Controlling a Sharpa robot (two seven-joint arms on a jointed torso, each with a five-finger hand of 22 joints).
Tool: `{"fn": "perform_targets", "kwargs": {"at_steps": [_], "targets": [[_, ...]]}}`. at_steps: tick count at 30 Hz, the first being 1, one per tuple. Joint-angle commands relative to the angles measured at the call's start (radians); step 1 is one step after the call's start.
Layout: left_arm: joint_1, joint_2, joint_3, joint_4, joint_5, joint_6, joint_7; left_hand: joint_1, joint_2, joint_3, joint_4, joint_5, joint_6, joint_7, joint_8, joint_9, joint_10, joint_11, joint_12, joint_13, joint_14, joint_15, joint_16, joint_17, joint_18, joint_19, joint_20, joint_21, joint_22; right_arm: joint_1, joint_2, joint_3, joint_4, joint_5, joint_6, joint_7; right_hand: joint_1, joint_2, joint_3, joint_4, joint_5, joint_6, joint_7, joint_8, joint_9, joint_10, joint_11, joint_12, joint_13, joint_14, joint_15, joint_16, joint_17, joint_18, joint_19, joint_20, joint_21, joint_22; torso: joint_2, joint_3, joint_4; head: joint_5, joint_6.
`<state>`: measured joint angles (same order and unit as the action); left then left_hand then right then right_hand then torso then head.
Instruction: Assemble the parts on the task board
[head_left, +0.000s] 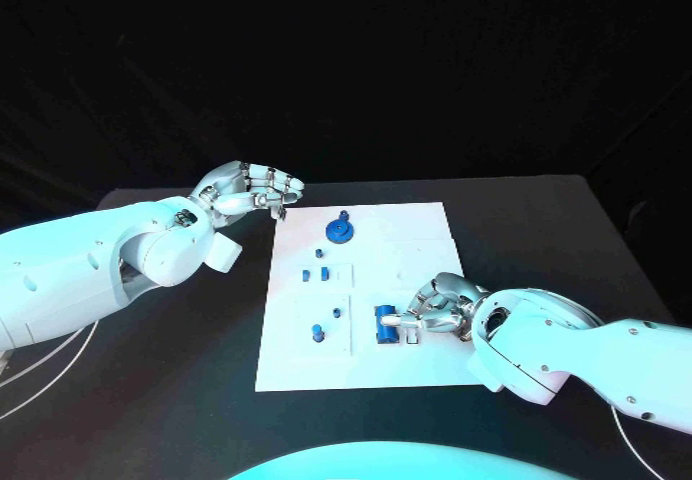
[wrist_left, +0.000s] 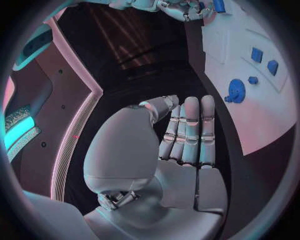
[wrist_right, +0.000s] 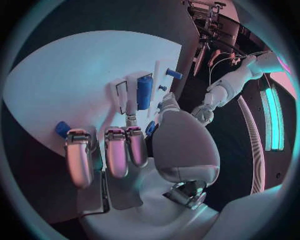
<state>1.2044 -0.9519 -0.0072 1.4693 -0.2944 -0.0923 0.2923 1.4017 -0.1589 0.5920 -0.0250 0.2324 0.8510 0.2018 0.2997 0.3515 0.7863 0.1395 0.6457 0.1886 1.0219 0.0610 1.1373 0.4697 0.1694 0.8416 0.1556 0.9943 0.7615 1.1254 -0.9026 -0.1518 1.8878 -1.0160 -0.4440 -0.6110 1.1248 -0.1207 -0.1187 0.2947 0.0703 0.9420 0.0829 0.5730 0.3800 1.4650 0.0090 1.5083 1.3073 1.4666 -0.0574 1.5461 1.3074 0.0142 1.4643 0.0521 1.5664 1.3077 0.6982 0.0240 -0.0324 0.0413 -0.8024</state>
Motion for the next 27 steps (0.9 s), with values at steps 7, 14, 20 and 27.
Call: {"fn": "perform_targets", "kwargs": {"at_steps": [7, 14, 20, 27], "targets": [[0.001, -0.001, 0.001, 0.003, -0.001, 0.015, 0.005, 0.002, 0.006, -0.001, -0.004, 0.005, -0.006, -0.001, 0.004, 0.001, -0.007, 0.001, 0.004, -0.001, -0.004, 0.0, 0.004, -0.002, 0.016, -0.005, -0.002, 0.0, 0.001, -0.002, -0.051, 0.0, 0.037, -0.064, 0.015, 0.085, 0.151, 0.013, 0.082, -0.005, -0.005, -0.008, -0.002, 0.007, -0.003, 0.061, -0.001, 0.004, 0.216, 0.095, 0.002, 0.004, 0.22, -0.014, 0.106, 0.002, 0.004, 0.263, 0.0, 0.0007, -0.0013, 0.001, 0.001], [0.001, -0.004, 0.001, 0.005, -0.001, 0.012, 0.007, 0.001, 0.006, 0.001, -0.005, 0.005, -0.007, -0.001, 0.005, 0.001, -0.007, 0.001, 0.005, -0.002, -0.004, 0.0, 0.005, -0.002, 0.016, -0.006, -0.002, 0.003, 0.003, 0.005, -0.135, 0.003, 0.052, -0.134, -0.028, 0.119, 0.178, 0.004, 0.095, -0.006, 0.011, -0.011, 0.0, 0.002, -0.007, 0.065, 0.0, 0.01, 0.221, 0.096, 0.002, 0.007, 0.226, -0.014, 0.106, 0.002, 0.004, 0.263, -0.001, -0.0006, -0.0023, -0.006, 0.002], [0.0, -0.006, 0.001, 0.009, -0.001, 0.011, 0.009, 0.001, 0.006, 0.001, -0.005, 0.005, -0.007, -0.001, 0.005, 0.001, -0.007, 0.001, 0.005, -0.002, -0.004, 0.0, 0.005, -0.002, 0.016, -0.006, -0.002, 0.003, 0.003, 0.012, -0.204, 0.005, 0.039, -0.207, -0.039, 0.137, 0.18, -0.001, 0.096, -0.005, 0.016, -0.014, 0.002, -0.001, -0.009, 0.067, 0.002, 0.012, 0.223, 0.097, 0.003, 0.009, 0.23, -0.014, 0.106, 0.002, 0.004, 0.263, 0.0, -0.0001, -0.0012, -0.016, 0.005], [0.0, -0.005, 0.001, 0.008, -0.001, 0.013, 0.009, -0.001, 0.006, 0.0, -0.005, 0.005, -0.007, -0.001, 0.005, 0.0, -0.007, 0.001, 0.006, -0.002, -0.004, 0.0, 0.005, -0.002, 0.016, -0.006, -0.001, 0.003, 0.004, -0.005, -0.233, 0.004, 0.026, -0.275, -0.03, 0.127, 0.18, -0.002, 0.096, -0.004, 0.016, -0.014, 0.002, -0.002, -0.009, 0.067, 0.002, 0.012, 0.223, 0.097, 0.003, 0.009, 0.231, -0.014, 0.106, 0.002, 0.004, 0.263, 0.001, -0.0003, -0.0004, -0.02, 0.007]]}}
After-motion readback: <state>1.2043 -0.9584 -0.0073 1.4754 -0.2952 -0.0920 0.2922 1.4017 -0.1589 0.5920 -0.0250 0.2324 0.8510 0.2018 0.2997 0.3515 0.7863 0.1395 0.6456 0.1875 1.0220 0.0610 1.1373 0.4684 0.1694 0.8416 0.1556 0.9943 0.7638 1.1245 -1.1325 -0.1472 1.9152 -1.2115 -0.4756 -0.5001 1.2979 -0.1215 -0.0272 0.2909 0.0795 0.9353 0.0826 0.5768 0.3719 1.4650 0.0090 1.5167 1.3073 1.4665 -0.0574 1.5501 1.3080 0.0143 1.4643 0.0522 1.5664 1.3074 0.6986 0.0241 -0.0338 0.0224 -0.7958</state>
